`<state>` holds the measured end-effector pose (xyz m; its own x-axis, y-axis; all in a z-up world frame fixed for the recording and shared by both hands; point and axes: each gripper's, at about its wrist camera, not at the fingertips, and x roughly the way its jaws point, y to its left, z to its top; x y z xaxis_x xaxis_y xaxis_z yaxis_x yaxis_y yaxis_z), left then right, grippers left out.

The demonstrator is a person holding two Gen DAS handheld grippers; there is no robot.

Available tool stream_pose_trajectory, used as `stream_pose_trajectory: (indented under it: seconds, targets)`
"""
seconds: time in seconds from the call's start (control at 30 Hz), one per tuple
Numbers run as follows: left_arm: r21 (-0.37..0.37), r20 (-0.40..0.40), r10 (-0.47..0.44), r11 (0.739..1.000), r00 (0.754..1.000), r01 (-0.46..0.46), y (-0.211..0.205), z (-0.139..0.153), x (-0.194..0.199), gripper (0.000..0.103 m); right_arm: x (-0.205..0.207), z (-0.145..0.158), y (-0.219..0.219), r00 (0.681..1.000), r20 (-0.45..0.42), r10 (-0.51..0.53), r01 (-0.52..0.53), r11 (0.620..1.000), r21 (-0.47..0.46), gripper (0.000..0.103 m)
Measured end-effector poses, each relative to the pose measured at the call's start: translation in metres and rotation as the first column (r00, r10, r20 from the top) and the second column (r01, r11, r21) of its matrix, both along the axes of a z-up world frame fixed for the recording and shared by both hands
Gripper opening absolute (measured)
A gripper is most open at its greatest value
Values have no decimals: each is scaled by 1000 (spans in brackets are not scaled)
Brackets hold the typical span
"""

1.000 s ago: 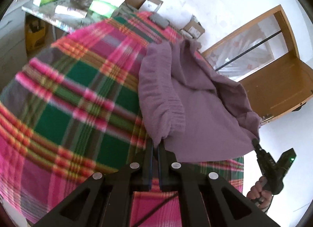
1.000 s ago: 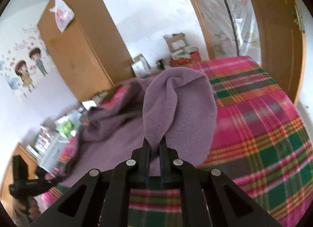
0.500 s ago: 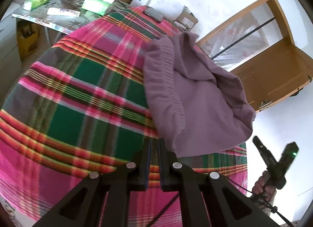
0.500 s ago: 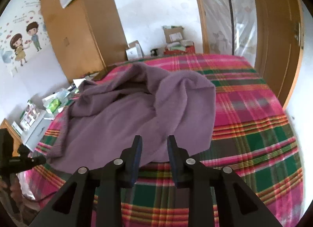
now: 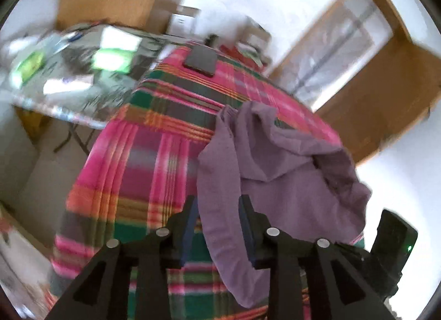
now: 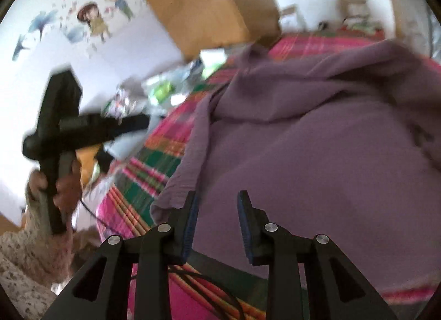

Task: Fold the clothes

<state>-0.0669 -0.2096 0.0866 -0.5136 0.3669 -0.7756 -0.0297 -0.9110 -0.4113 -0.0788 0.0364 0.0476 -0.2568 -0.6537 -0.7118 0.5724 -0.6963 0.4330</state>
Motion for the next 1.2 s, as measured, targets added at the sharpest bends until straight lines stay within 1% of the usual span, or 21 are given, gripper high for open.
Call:
stream_pose_trajectory:
  seconds: [0.07,0.1,0.17,0.2,0.27,0.3,0.37,0.4,0.47,0.5,0.6,0.67,0.7,0.73,0.8,0.87,0.9,0.97,1.03,1.17,1.2]
  targets:
    - [-39,30,-41,998,999,42,7,-3,-18,31,-6,-5,-15,998,30,57,-57,998,18,30]
    - [-54,41,-34,998,999,36,8,-5,-28,32,-9,-7,-21,996,42,82,-84,996,24,31]
    - [-74,49,-53,996,997,57,12,-9,-43,32,-13,-11,-32,990,66,127,-128,992,19,31]
    - [-88,72,-78,992,994,85,15,-14,-55,32,-14,-11,-34,989,72,127,-128,992,10,33]
    - [-117,115,-46,991,992,59,14,-20,-70,32,-16,-15,-40,988,92,127,-128,992,3,41]
    - [-95,108,-22,995,994,33,12,-19,-75,32,-17,-18,-44,986,104,129,-129,992,2,45]
    - [-58,81,-75,995,994,80,16,-15,-85,32,-18,-22,-51,983,120,136,-138,990,5,45]
    - [-61,80,-99,993,992,104,18,-14,-91,32,-17,-23,-53,983,118,140,-142,990,9,46]
    - [-95,94,-67,993,993,76,19,-14,-101,32,-16,-25,-58,982,119,146,-149,989,16,46]
    - [-104,97,-68,991,993,78,20,-15,-105,32,-16,-26,-59,982,124,145,-148,989,17,46]
    - [-131,135,-111,983,985,129,28,-24,-117,32,-16,-28,-63,980,132,148,-149,989,0,46]
    - [-122,149,-104,985,983,123,30,-28,-119,32,-16,-28,-66,979,135,155,-155,988,-11,46]
    - [-114,143,-131,982,981,148,33,-28,-119,32,-17,-28,-67,978,137,157,-157,988,-13,45]
    - [-124,138,-159,977,978,176,37,-29,-121,32,-16,-28,-68,978,136,161,-160,987,-17,45]
    - [-155,149,-145,974,978,168,41,-32,-125,32,-16,-27,-71,977,131,167,-166,986,-18,45]
    - [-148,156,-150,974,976,173,42,-35,-130,32,-16,-27,-74,977,130,168,-167,986,-20,40]
    - [-148,164,-142,975,976,167,42,-37,-133,32,-17,-27,-75,977,131,169,-168,986,-23,36]
    - [-152,182,-121,977,976,149,41,-41,-140,32,-15,-27,-77,977,125,170,-169,985,-20,34]
    - [-167,202,-107,976,974,141,40,-45,-144,32,-13,-26,-79,979,112,172,-171,985,-15,25]
    - [-188,212,-103,972,972,144,40,-49,-145,31,-6,-18,-81,981,53,184,-185,983,5,23]
    - [-192,216,-104,970,971,147,40,-50,-146,28,-6,-15,-83,981,40,188,-188,982,9,21]
